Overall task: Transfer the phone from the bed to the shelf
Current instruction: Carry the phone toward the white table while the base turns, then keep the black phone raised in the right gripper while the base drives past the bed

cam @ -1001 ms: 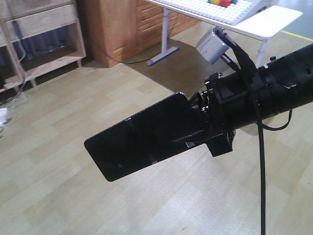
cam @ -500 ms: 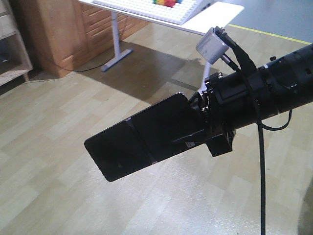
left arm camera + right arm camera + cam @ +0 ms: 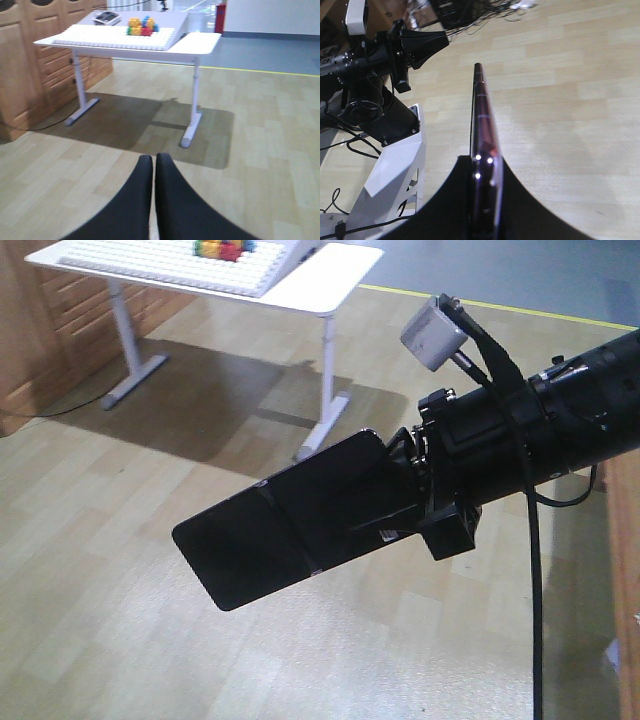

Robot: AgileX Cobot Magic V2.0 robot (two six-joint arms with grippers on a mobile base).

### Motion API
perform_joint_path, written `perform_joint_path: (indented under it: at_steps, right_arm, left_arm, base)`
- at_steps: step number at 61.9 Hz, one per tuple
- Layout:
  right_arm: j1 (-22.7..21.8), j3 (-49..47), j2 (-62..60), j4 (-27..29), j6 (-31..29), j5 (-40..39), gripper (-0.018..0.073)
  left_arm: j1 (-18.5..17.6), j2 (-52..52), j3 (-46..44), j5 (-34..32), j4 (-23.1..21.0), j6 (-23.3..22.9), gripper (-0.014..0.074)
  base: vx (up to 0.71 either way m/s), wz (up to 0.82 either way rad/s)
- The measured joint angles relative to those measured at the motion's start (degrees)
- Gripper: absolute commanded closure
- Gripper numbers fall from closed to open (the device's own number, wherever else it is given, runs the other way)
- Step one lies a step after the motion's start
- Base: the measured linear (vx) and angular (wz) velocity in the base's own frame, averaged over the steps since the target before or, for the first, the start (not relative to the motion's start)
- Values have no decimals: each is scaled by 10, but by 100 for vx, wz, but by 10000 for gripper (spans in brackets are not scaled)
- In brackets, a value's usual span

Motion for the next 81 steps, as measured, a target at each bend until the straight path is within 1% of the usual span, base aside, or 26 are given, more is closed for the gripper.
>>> perform_joint_path:
  at_steps: [41,81]
  right_arm:
    - [0,0,0,0,0,0,564]
    - [0,0,0,0,0,0,564]
  left_arm:
    - [0,0,0,0,0,0,596]
    - [0,0,0,0,0,0,596]
  base:
    - [12,-43]
    - [15,-18]
